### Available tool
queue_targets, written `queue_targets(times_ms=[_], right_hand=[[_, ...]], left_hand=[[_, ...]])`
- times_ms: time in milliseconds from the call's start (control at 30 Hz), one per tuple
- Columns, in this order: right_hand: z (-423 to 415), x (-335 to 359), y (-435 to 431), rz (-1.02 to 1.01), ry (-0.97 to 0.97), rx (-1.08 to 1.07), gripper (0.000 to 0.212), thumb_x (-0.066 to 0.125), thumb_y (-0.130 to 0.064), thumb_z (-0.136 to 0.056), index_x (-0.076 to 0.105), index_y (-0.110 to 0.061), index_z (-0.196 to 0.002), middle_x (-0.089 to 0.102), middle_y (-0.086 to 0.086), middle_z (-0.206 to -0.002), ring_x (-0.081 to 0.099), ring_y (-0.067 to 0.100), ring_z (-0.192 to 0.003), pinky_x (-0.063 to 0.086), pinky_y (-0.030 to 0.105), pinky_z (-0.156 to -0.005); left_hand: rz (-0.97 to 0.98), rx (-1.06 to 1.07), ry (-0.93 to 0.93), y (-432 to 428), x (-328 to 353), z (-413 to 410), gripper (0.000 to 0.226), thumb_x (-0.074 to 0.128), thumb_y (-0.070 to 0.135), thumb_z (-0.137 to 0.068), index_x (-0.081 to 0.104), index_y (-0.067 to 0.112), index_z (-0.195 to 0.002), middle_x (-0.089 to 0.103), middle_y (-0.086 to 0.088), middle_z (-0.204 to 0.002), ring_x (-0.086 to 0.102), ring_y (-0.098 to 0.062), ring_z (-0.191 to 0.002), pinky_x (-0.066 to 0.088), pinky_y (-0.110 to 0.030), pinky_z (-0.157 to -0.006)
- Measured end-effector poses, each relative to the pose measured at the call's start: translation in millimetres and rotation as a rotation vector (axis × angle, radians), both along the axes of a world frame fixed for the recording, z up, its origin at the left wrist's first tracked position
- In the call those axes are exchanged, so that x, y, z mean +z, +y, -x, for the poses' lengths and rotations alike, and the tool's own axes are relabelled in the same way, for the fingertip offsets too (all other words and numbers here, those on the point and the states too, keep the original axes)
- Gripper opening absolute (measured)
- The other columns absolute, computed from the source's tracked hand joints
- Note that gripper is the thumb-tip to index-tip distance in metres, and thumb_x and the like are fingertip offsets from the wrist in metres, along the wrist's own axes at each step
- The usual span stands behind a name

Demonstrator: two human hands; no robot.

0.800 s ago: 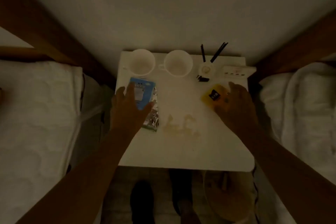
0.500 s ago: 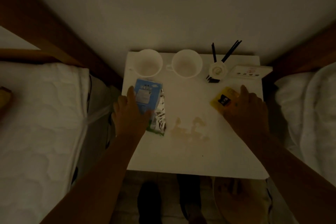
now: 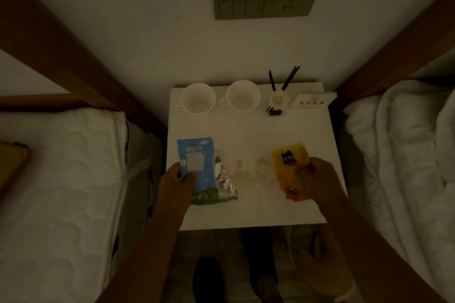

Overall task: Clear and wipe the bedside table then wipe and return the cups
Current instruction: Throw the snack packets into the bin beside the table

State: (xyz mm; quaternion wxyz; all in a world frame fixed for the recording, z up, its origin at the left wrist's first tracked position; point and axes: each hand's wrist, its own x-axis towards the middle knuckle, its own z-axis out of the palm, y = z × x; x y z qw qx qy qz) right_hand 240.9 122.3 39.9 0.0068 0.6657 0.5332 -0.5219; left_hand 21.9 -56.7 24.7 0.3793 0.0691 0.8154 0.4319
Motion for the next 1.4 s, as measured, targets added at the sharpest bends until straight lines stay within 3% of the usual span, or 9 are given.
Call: queue_targets(times_ms=[167, 300, 433, 700, 833, 933, 1133, 1300, 1400], right_hand=[[-8, 30, -53, 0.14, 0.191, -0.12, 0.016, 0.052, 0.013, -0.088, 0.061, 0.004, -0.079, 0.064, 0.021, -0.07, 0.066, 0.019, -0.043, 0.057, 0.034, -0.047], [-30, 45, -99, 0.181, 0.365, -0.225, 0.012, 0.055, -0.005, -0.095, 0.065, 0.002, -0.096, 0.071, 0.022, -0.095, 0.072, 0.032, -0.08, 0.059, 0.051, -0.079], [-43, 66, -129, 0.245, 0.494, -0.276, 0.033, 0.049, -0.003, -0.099, 0.063, -0.008, -0.069, 0.066, -0.01, -0.048, 0.064, -0.002, -0.048, 0.051, 0.013, -0.054], [-119, 17, -153, 0.105, 0.29, -0.262, 0.005, 0.065, -0.014, -0.093, 0.068, -0.013, -0.097, 0.073, 0.011, -0.098, 0.072, 0.023, -0.084, 0.061, 0.038, -0.077], [-168, -9, -158, 0.04, 0.119, -0.303, 0.039, 0.075, -0.032, -0.081, 0.056, -0.014, -0.11, 0.066, 0.007, -0.1, 0.067, 0.012, -0.076, 0.058, 0.033, -0.071], [-201, -39, -161, 0.066, 0.124, -0.388, 0.069, 0.078, -0.049, -0.067, 0.056, -0.011, -0.121, 0.069, 0.012, -0.111, 0.072, 0.03, -0.094, 0.062, 0.047, -0.075], [-230, -62, -150, 0.189, 0.101, -0.405, 0.029, 0.07, -0.019, -0.09, 0.066, -0.003, -0.113, 0.069, 0.017, -0.107, 0.068, 0.028, -0.089, 0.056, 0.026, -0.061], [-241, -107, -142, 0.239, 0.106, -0.466, 0.053, 0.071, -0.048, -0.068, 0.069, -0.012, -0.107, 0.072, 0.016, -0.102, 0.071, 0.032, -0.09, 0.06, 0.05, -0.079], [-245, -119, -127, 0.259, 0.108, -0.437, 0.035, 0.069, -0.024, -0.085, 0.066, -0.003, -0.113, 0.071, 0.013, -0.093, 0.069, 0.023, -0.073, 0.06, 0.029, -0.059]], left_hand=[[-0.086, -0.096, -0.09, -24, 24, -32, 0.022, 0.056, 0.009, -0.095, 0.059, 0.03, -0.095, 0.063, 0.007, -0.09, 0.062, -0.015, -0.084, 0.055, -0.042, -0.08], [-0.076, -0.139, -0.204, -44, 36, -63, 0.019, 0.055, 0.007, -0.095, 0.06, 0.019, -0.11, 0.067, -0.001, -0.1, 0.065, -0.018, -0.092, 0.055, -0.03, -0.074], [-0.067, -0.228, -0.32, -54, 41, -94, 0.014, 0.052, 0.006, -0.097, 0.066, 0.011, -0.098, 0.067, -0.005, -0.085, 0.065, -0.014, -0.075, 0.05, -0.016, -0.058], [-0.045, -0.278, -0.591, -39, 10, -185, 0.023, 0.051, 0.017, -0.097, 0.071, 0.011, -0.107, 0.072, -0.018, -0.106, 0.068, -0.037, -0.1, 0.049, -0.059, -0.095], [-0.069, -0.448, -0.614, -28, -5, -236, 0.05, 0.059, 0.057, -0.086, 0.067, 0.017, -0.115, 0.071, -0.013, -0.111, 0.068, -0.033, -0.104, 0.051, -0.056, -0.094], [0.004, -0.482, -0.52, -25, -14, -263, 0.046, 0.071, 0.05, -0.075, 0.067, 0.025, -0.113, 0.074, 0.0, -0.102, 0.071, -0.021, -0.096, 0.055, -0.051, -0.089], [0.118, -0.446, -0.463, -18, -47, -302, 0.004, 0.064, 0.021, -0.091, 0.067, 0.023, -0.093, 0.072, -0.005, -0.098, 0.067, -0.018, -0.086, 0.053, -0.03, -0.071], [0.233, -0.375, -0.52, -2, -86, -317, 0.011, 0.068, 0.021, -0.089, 0.064, 0.019, -0.099, 0.067, -0.002, -0.092, 0.063, -0.016, -0.082, 0.048, -0.025, -0.063], [0.312, -0.369, -0.576, 6, -115, -321, 0.025, 0.071, 0.025, -0.086, 0.062, 0.017, -0.108, 0.067, -0.005, -0.101, 0.064, -0.021, -0.091, 0.055, -0.038, -0.081]])
